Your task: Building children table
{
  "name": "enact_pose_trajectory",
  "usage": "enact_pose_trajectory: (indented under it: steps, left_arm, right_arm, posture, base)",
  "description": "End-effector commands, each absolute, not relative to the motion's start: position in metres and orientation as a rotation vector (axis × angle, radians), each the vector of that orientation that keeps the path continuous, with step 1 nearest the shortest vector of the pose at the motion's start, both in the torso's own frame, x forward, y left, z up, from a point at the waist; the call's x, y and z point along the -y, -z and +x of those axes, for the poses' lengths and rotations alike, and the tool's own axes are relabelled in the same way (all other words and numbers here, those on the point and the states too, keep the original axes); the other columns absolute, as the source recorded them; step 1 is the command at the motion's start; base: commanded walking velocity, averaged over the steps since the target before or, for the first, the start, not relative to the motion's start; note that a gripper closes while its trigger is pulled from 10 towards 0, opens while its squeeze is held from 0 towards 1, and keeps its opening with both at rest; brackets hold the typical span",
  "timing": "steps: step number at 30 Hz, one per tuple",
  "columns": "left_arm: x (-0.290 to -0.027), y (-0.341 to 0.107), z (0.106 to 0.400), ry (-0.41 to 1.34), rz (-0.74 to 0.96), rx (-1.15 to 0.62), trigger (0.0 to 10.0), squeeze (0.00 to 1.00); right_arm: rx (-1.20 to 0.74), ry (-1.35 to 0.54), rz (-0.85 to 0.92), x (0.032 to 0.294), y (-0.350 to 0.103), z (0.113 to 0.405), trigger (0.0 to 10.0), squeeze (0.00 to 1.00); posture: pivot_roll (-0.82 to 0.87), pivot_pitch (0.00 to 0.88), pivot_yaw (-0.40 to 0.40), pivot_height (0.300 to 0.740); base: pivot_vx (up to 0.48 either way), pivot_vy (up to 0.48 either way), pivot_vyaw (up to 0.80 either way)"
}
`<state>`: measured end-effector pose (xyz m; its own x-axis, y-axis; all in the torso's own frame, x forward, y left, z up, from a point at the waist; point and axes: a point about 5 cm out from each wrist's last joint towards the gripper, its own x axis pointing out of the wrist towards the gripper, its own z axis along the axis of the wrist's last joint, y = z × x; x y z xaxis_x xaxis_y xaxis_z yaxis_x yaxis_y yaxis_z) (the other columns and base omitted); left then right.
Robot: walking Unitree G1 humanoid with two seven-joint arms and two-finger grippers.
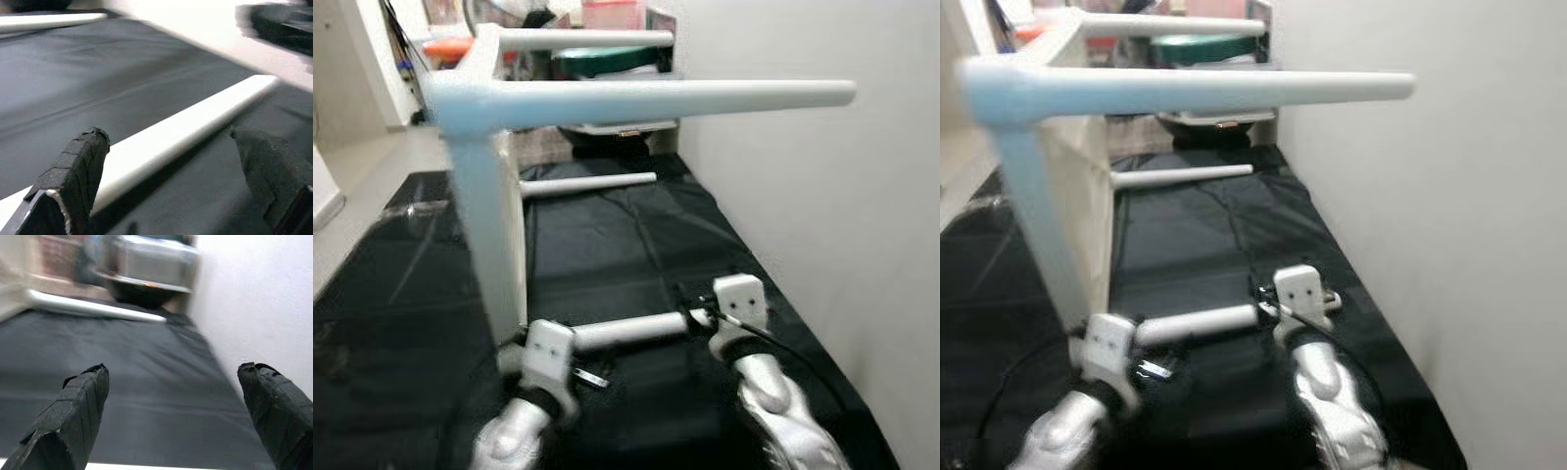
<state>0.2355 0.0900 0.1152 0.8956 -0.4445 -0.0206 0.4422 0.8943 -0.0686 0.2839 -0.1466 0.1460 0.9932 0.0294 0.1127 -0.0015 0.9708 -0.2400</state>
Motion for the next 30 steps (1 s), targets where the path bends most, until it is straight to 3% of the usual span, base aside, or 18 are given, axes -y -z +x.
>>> enact_pose_trajectory:
  steps: [1,2,5,10,17,25,30]
  left_arm:
    - [-0.099,-0.112,0.235,0.428,-0.041,-0.051,10.0,0.0]
    - [-0.099,-0.112,0.235,0.428,-0.04,-0.05,10.0,0.0]
    - [-0.103,-0.119,0.239,0.37,-0.005,0.001,10.0,0.0]
    - [-0.107,-0.128,0.248,0.301,0.009,0.054,10.0,0.0]
    - [-0.107,-0.139,0.261,0.306,0.06,0.109,10.0,0.0]
    - [-0.108,-0.141,0.268,0.302,0.069,0.127,10.0,0.0]
    - [-0.108,-0.149,0.282,0.284,0.078,0.161,10.0,0.0]
  right_arm:
    - [0.165,-0.019,-0.236,0.14,-0.151,0.285,10.0,0.0]
    - [0.181,-0.02,-0.231,0.14,-0.153,0.284,10.0,0.0]
    - [0.335,0.038,-0.533,0.145,-0.174,0.281,10.0,0.0]
    - [0.501,0.146,-0.734,0.147,-0.192,0.277,10.0,0.0]
    - [0.659,0.358,-0.835,0.153,-0.221,0.276,10.0,0.0]
    - [0.729,0.419,-0.875,0.151,-0.237,0.283,10.0,0.0]
    - [0.831,0.442,-0.992,0.147,-0.259,0.302,10.0,0.0]
  posture:
    - [0.11,0.0,-0.01,0.74]
    - [0.11,0.0,-0.01,0.74]
    - [0.11,0.0,-0.009,0.74]
    - [0.11,0.0,-0.007,0.74]
    - [0.1,0.0,-0.005,0.74]
    - [0.1,0.0,-0.002,0.74]
    - [0.1,0.0,-0.006,0.74]
  base:
    - [0.0,0.0,0.0]
    - [0.0,0.0,0.0]
    - [0.0,0.0,0.0]
    - [0.0,0.0,0.0]
    - [0.0,0.0,0.0]
    - [0.0,0.0,0.0]
    - [0.0,0.0,0.0]
